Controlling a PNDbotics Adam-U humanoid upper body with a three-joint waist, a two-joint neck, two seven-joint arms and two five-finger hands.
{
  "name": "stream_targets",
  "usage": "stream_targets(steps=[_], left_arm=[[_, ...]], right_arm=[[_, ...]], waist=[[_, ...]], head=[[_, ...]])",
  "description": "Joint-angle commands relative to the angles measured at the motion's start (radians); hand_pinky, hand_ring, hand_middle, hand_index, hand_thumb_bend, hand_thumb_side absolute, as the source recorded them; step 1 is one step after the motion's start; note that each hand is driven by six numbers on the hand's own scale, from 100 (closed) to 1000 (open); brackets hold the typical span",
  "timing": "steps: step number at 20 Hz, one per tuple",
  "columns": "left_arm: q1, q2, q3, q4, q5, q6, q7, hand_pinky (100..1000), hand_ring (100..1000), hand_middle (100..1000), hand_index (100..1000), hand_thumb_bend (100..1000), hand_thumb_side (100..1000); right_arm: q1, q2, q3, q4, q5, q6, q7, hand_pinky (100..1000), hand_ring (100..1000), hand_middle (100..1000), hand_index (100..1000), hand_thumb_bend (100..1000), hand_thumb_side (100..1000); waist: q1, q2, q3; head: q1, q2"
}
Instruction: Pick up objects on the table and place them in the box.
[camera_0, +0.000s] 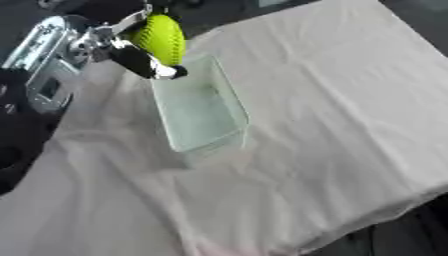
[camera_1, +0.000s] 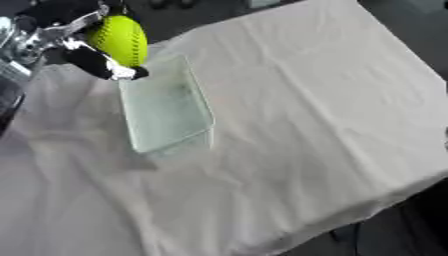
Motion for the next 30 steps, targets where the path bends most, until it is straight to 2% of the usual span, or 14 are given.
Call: stream_targets(steps=[1,11,15,19,20,21,22,23,24,25,26,27,30], left_arm=[[-0.030,0.003,0.000,0.004,-0.017,-0.011,-0.001,100,131,475,427,339,472],[-0.062,-0.036,-0.029,0.028,-0.051,-0.041,-0.029,100,167,486,441,372,508],[-0.064,-0.033,-0.030,0.025,-0.075,-0.046,-0.046,100,247,535,482,514,633],[-0.066,-0.030,-0.027,0.018,-0.100,-0.054,-0.053,100,333,608,535,563,765],[-0.066,-0.030,-0.027,0.019,-0.100,-0.057,-0.056,200,388,674,596,610,836],[-0.067,-0.030,-0.026,0.019,-0.100,-0.059,-0.060,373,476,767,655,633,923],[-0.068,-0.030,-0.026,0.021,-0.097,-0.061,-0.066,476,530,826,705,656,969],[-0.068,-0.030,-0.026,0.023,-0.094,-0.064,-0.072,638,672,955,820,699,1000],[-0.069,-0.030,-0.027,0.025,-0.088,-0.068,-0.083,729,769,1000,901,716,1000],[-0.070,-0.030,-0.026,0.028,-0.080,-0.073,-0.097,775,809,1000,938,727,1000],[-0.070,-0.030,-0.026,0.030,-0.072,-0.078,-0.111,930,930,1000,1000,755,1000],[-0.071,-0.030,-0.024,0.031,-0.061,-0.082,-0.123,994,986,1000,1000,788,1000],[-0.074,-0.029,-0.016,0.026,-0.035,-0.089,-0.131,1000,1000,1000,1000,820,1000]], right_arm=[[-0.018,-0.011,-0.007,-0.016,-0.005,-0.004,0.002,625,717,784,874,100,1000],[-0.024,-0.010,-0.004,-0.009,-0.009,-0.008,0.006,624,717,784,875,100,1000],[-0.022,-0.010,-0.006,-0.005,-0.010,-0.008,0.005,624,717,783,875,100,1000],[-0.021,-0.010,-0.006,-0.002,-0.011,-0.009,0.005,624,717,783,875,100,1000],[-0.020,-0.010,-0.006,-0.002,-0.011,-0.009,0.005,624,717,784,875,100,1000],[-0.020,-0.010,-0.006,-0.002,-0.011,-0.009,0.005,624,717,784,875,100,1000],[-0.019,-0.010,-0.007,-0.002,-0.011,-0.010,0.005,624,717,784,875,100,1000],[-0.019,-0.010,-0.007,-0.002,-0.011,-0.010,0.005,624,717,784,875,100,1000],[-0.019,-0.010,-0.007,-0.001,-0.011,-0.010,0.005,624,717,784,875,100,1000],[-0.018,-0.010,-0.007,-0.001,-0.011,-0.010,0.005,624,717,784,875,100,1000],[-0.018,-0.010,-0.007,-0.001,-0.012,-0.010,0.005,625,717,784,876,100,1000],[-0.018,-0.009,-0.007,-0.001,-0.012,-0.010,0.005,625,717,784,876,100,1000],[-0.017,-0.009,-0.007,0.000,-0.013,-0.011,0.005,625,718,784,876,100,1000]], waist=[[-0.006,-0.011,-0.003],[-0.005,-0.012,-0.006],[-0.004,-0.014,-0.006],[-0.004,-0.016,-0.004],[-0.004,-0.017,-0.004],[-0.005,-0.017,-0.004],[-0.005,-0.017,-0.004],[-0.006,-0.018,-0.004],[-0.006,-0.018,-0.005],[-0.007,-0.019,-0.005],[-0.007,-0.019,-0.005],[-0.007,-0.019,-0.005],[-0.008,-0.020,-0.004]], head=[[0.012,-0.015],[0.011,-0.006],[0.010,-0.005],[0.011,-0.005],[0.011,-0.004],[0.011,-0.004],[0.011,-0.003],[0.011,-0.003],[0.011,-0.002],[0.010,-0.002],[0.010,-0.001],[0.010,-0.001],[0.010,0.000]])
